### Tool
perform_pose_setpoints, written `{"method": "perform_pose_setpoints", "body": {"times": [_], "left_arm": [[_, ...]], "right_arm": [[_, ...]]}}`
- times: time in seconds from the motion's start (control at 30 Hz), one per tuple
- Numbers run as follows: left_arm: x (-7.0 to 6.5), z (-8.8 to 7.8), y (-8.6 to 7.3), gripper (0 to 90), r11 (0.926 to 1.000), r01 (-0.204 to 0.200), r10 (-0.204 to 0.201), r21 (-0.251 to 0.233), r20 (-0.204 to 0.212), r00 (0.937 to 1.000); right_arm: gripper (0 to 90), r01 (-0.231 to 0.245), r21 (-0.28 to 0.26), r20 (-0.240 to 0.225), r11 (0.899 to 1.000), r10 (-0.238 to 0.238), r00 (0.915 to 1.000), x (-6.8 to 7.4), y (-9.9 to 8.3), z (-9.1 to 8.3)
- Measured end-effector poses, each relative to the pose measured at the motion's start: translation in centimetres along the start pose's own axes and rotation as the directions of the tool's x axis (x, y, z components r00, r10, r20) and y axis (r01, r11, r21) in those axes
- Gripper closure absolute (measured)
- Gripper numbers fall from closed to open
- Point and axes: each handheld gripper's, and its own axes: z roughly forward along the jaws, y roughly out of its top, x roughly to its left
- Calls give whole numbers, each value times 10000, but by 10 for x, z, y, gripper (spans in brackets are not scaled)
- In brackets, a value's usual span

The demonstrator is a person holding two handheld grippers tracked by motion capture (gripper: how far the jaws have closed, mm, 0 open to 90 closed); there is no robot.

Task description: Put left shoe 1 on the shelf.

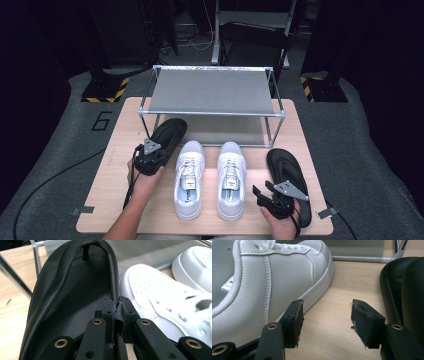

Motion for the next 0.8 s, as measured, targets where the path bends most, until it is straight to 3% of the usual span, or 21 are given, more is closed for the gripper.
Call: {"method": "perform_pose_setpoints", "body": {"times": [0.57, 0.67, 0.8], "left_arm": [[-1, 30, 25, 837, 9994, -108, 99, -316, -264, 9996], [2, 40, 28, 838, 9994, 122, -134, -336, -377, 9992], [3, 50, 28, 838, 9996, 152, -161, -225, -380, 9991]], "right_arm": [[429, -113, -19, -3, 9999, 113, 9999, -2, 0, -1], [431, -195, -68, 29, 9998, 195, 9998, -3, -1, -2], [431, -203, -136, 19, 9997, 203, 9998, -2, -1, -2]]}}
